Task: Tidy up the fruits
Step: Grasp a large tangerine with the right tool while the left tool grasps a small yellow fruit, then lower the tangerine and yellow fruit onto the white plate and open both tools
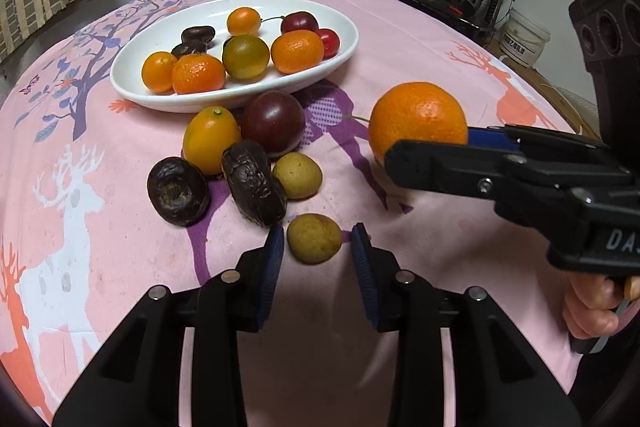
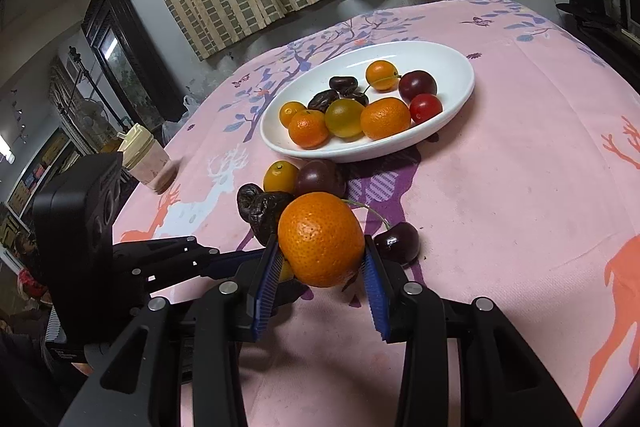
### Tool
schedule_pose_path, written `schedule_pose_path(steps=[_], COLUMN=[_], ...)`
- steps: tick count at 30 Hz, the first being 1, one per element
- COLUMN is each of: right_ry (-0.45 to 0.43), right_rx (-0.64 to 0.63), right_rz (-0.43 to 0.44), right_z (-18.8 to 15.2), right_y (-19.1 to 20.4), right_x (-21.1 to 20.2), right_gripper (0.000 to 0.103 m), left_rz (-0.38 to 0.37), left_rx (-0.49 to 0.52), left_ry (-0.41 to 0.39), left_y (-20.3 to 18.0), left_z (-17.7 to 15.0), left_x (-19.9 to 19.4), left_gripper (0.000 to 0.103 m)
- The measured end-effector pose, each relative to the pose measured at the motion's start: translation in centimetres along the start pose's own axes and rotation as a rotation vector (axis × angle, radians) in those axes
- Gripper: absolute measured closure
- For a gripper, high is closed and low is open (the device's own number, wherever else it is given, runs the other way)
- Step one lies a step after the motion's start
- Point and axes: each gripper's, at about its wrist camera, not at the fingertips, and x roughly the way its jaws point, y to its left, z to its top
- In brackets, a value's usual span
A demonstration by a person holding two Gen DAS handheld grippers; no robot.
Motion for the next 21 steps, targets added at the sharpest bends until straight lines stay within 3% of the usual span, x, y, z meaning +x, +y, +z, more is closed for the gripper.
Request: schedule_pose_path(steps=[4, 10, 13, 17, 21], right_ry=[-0.002, -0.002, 0.002, -0.009, -0.065], right_rx=[0.006, 0.014, 0.008, -0.020, -0.030], right_rz=[-0.003, -0.006, 0.007, -0.009, -0.045], right_z=[0.0, 0.0, 0.3, 2.5, 6.7], right_y=[-0.3, -0.5, -0.4, 0.1, -0.2], right_x=[-0.1, 0.0, 0.0, 0.2, 1.2], right_gripper=[0.063, 0.063, 0.063, 0.063, 0.063], left_rz=[0.013, -0.029, -0.070, -0.054, -0.023], left_rx=[-0.004, -0.024, -0.004, 0.021, -0.043], left_ry=[0.001, -0.002, -0.048, -0.144, -0.192], left_y=[0.1, 0.7, 1.0, 2.9, 6.0], left_z=[0.0, -0.5, -0.5, 2.0, 6.6], left_x=[0.0, -0.9, -2.6, -5.0, -4.4], left_gripper=[0.076, 0.076, 0.076, 0.076, 0.076])
